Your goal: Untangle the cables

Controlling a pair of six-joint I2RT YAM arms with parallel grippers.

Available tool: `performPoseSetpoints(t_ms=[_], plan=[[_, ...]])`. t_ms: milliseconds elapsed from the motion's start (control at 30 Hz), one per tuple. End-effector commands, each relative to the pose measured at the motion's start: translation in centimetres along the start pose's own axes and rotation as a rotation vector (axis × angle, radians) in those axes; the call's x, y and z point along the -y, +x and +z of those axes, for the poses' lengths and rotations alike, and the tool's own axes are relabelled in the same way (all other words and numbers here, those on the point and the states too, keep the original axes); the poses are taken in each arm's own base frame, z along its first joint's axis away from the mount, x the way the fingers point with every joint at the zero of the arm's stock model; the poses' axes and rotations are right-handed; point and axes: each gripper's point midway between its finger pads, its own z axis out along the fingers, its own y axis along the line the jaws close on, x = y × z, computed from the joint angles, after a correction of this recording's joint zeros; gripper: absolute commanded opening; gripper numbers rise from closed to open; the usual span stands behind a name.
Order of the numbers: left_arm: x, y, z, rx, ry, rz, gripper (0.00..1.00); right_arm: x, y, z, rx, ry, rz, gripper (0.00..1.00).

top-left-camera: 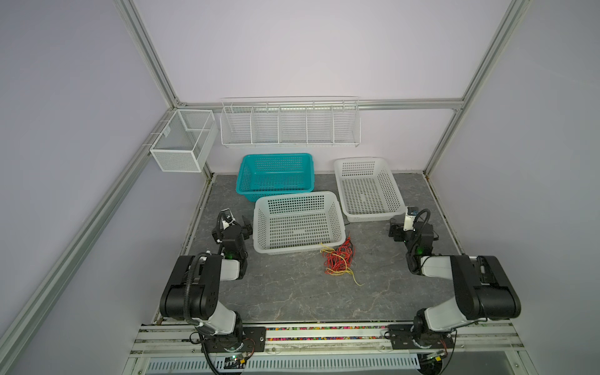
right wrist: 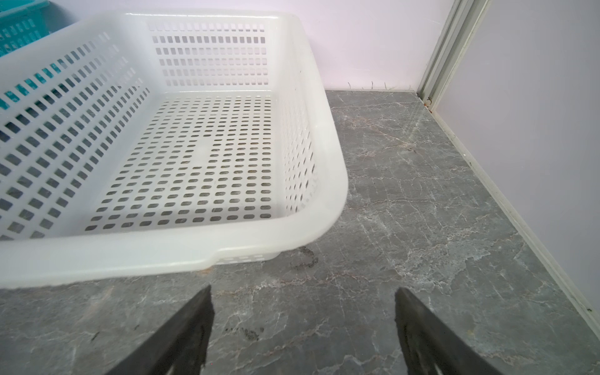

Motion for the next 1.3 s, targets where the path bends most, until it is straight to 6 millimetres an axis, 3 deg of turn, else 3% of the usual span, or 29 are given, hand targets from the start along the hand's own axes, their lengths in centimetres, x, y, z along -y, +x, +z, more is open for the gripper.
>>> performPoseSetpoints(t_ms=[0,300,533,733,833,967,1067,1267], plan=[[0.4,-0.2,0.0,0.006,0.013,-0.009,0.99,-0.1,0.4,0.0,-0.007,0.002,-0.021,0.88],[0.6,-0.6,-0.3,0.019,0.027,-0.003,1.0,0.2,0.1,-0.2,-0.001,0.018,-0.02,0.88],[-1.5,-2.9,-2.5,0.048,-0.053,-0.032,1.0,2.0,-1.5,-1.6,-0.027,0.123,0.031,0.89],[-0.9,-5.3,-4.1,0.004,-0.001,-0.055,1.0,1.7,-2.4,-2.5,-0.17,0.135,0.095,0.89],[1.5,-6.4,-5.8,-0.01,0.101,-0.086,1.0,-0.3,-3.2,-3.5,-0.205,0.05,0.122,0.91],[7.0,-6.9,-8.9,-0.031,0.325,-0.051,1.0,-4.4,-3.9,-5.3,-0.241,-0.105,0.103,0.96],[10.6,-6.0,-11.0,-0.09,0.458,-0.036,1.0,-6.9,-4.0,-6.8,-0.276,-0.209,0.108,1.0],[17.7,-3.8,-17.1,-0.082,0.709,0.07,1.0,-12.7,-2.8,-10.1,-0.363,-0.454,0.138,0.93]])
